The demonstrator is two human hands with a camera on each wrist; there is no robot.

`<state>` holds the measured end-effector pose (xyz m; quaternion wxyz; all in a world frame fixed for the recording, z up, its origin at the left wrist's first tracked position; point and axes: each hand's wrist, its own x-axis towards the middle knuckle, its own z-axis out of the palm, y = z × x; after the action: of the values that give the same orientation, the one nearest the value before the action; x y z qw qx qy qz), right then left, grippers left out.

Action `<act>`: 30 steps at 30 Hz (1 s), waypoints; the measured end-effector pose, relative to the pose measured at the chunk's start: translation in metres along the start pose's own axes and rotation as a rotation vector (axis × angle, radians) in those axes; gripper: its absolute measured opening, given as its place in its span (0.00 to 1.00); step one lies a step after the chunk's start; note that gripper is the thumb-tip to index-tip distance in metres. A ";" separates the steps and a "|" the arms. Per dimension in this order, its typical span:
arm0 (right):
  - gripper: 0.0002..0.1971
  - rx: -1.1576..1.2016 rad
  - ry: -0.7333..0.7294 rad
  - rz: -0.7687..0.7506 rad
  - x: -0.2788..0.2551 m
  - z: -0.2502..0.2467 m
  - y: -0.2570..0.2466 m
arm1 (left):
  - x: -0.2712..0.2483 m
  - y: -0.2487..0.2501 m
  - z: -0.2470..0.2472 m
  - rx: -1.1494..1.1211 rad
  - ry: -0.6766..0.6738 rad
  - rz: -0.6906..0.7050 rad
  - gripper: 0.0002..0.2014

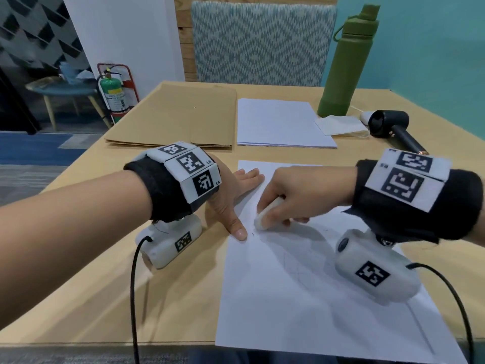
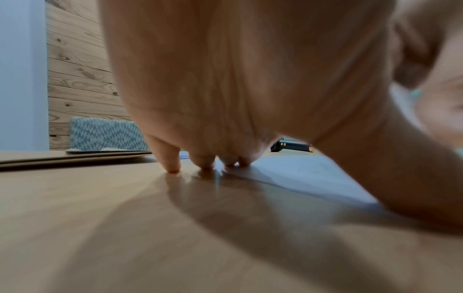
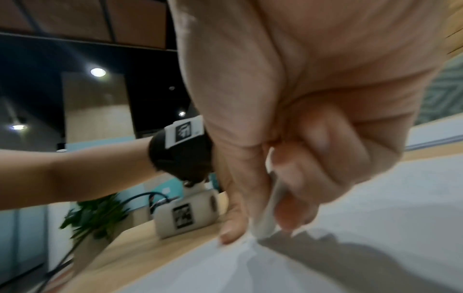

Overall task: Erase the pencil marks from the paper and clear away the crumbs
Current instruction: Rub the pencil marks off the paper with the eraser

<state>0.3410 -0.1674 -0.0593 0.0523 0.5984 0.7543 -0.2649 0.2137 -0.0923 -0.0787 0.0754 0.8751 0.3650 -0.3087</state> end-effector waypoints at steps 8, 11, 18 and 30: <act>0.18 0.919 0.335 0.407 -0.012 -0.026 0.073 | 0.004 -0.014 -0.005 -0.063 0.094 0.032 0.45; 0.20 1.166 0.345 0.434 -0.017 -0.020 0.089 | 0.004 -0.017 -0.004 -0.046 0.198 0.007 0.31; 0.19 1.352 0.304 0.424 -0.016 -0.006 0.104 | -0.027 0.024 0.002 0.072 0.274 0.201 0.29; 0.21 1.371 0.280 0.410 -0.015 -0.004 0.110 | -0.057 0.033 0.053 0.134 0.005 0.013 0.42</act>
<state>0.4484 -0.1626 -0.0874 -0.3827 0.6542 0.2910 -0.5838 0.1796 -0.1690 -0.0904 0.0177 0.8812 0.3381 -0.3299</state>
